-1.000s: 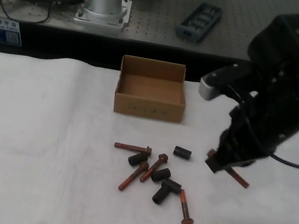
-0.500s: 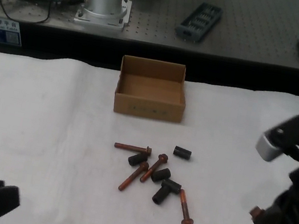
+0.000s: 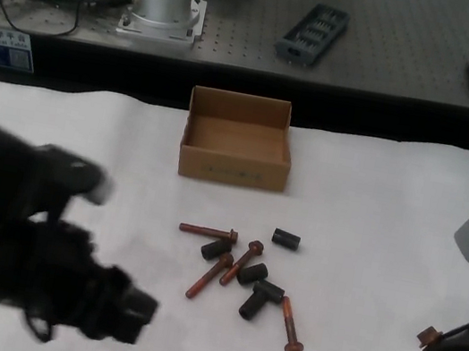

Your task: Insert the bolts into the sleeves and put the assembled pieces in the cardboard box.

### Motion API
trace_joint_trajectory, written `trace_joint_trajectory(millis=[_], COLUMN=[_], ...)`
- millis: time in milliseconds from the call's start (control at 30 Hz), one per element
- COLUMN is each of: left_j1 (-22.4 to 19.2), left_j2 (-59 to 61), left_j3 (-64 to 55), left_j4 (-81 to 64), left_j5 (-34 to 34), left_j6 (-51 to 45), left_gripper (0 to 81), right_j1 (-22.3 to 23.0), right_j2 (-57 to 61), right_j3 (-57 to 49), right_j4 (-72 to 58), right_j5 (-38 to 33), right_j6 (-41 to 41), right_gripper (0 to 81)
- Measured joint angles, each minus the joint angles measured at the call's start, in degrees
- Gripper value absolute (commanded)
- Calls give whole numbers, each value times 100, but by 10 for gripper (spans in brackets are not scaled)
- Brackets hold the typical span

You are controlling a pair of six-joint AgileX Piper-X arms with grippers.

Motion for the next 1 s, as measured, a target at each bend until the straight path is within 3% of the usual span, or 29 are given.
trace_joint_trajectory(millis=[200, 533, 1000], left_j1=[-703, -1310, -1487], left_j2=[1900, 3234, 3653], left_j3=[-1392, -2732, -2919], left_j4=[-7, 345, 810], left_j5=[-322, -521, -1320], left_j6=[579, 951, 1378], left_gripper=[363, 363, 363], right_j1=[0, 0, 0], right_j2=[0, 0, 0], right_j3=[0, 0, 0], right_j4=[0, 0, 0], right_j5=[-6, -6, -6], right_j6=[0, 0, 0], right_gripper=[29, 29, 29])
